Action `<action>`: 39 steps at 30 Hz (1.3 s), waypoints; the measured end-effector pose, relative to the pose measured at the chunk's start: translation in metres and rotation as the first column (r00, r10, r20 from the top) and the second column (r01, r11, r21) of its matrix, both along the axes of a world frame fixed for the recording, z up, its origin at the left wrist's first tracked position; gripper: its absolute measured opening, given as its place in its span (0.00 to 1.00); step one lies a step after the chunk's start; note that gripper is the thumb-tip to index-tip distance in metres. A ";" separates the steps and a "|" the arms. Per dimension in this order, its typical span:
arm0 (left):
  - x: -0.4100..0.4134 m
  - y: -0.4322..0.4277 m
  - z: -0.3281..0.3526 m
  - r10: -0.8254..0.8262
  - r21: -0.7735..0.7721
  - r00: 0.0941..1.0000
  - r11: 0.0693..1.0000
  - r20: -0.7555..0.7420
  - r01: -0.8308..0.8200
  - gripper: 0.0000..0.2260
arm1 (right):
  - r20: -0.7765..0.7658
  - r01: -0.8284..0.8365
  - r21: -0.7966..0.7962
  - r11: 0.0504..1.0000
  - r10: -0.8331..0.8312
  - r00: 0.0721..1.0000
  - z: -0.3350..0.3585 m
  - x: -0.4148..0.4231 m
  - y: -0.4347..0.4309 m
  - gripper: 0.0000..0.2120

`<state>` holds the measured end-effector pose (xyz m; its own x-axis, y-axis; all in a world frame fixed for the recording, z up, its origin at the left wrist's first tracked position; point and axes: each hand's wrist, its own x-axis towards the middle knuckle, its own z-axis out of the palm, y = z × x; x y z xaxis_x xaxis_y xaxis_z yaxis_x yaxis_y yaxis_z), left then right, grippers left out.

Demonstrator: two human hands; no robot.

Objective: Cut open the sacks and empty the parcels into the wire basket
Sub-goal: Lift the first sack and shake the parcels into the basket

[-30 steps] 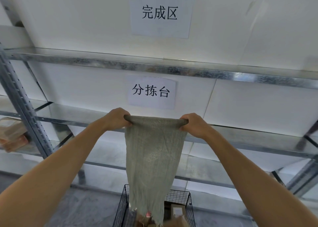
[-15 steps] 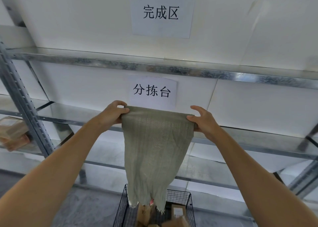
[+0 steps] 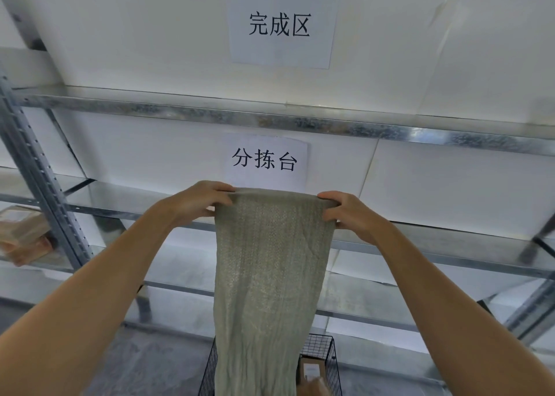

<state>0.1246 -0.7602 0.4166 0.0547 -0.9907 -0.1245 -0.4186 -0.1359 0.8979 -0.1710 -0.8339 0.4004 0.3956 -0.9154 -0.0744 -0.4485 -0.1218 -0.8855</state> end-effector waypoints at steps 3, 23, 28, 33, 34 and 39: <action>-0.006 -0.003 -0.007 -0.043 -0.009 0.930 0.999 0.365 0.050 0.15 | -0.195 -0.040 -0.191 0.981 0.002 0.981 -0.004 0.006 0.001 0.23; -0.006 -0.001 -0.015 0.237 -0.117 0.968 0.962 -0.080 -0.245 0.09 | 0.178 0.214 -0.108 0.971 -0.193 0.965 -0.003 -0.016 0.007 0.12; -0.012 0.002 -0.002 0.130 -0.103 0.991 0.986 -0.004 -0.130 0.07 | 0.171 0.194 -0.075 0.978 -0.179 0.969 0.002 -0.011 0.013 0.14; -0.013 0.005 -0.001 -0.124 0.081 0.953 0.991 0.275 0.106 0.15 | -0.037 0.017 -0.009 1.000 -0.018 0.999 0.003 -0.013 0.013 0.17; -0.017 0.005 -0.003 -0.130 0.067 0.921 0.991 0.368 0.113 0.16 | -0.105 -0.008 -0.052 0.999 0.003 0.994 0.002 -0.011 0.013 0.20; -0.021 0.000 -0.010 -0.009 -0.093 0.873 0.994 0.487 0.063 0.07 | -0.258 -0.028 -0.261 0.965 -0.042 0.965 -0.008 -0.008 0.010 0.15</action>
<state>0.1039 -0.7604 0.4063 0.0458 -0.9989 0.0109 -0.8081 -0.0307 0.5883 -0.1790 -0.8237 0.3922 0.3878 -0.9193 0.0674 -0.6593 -0.3278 -0.6766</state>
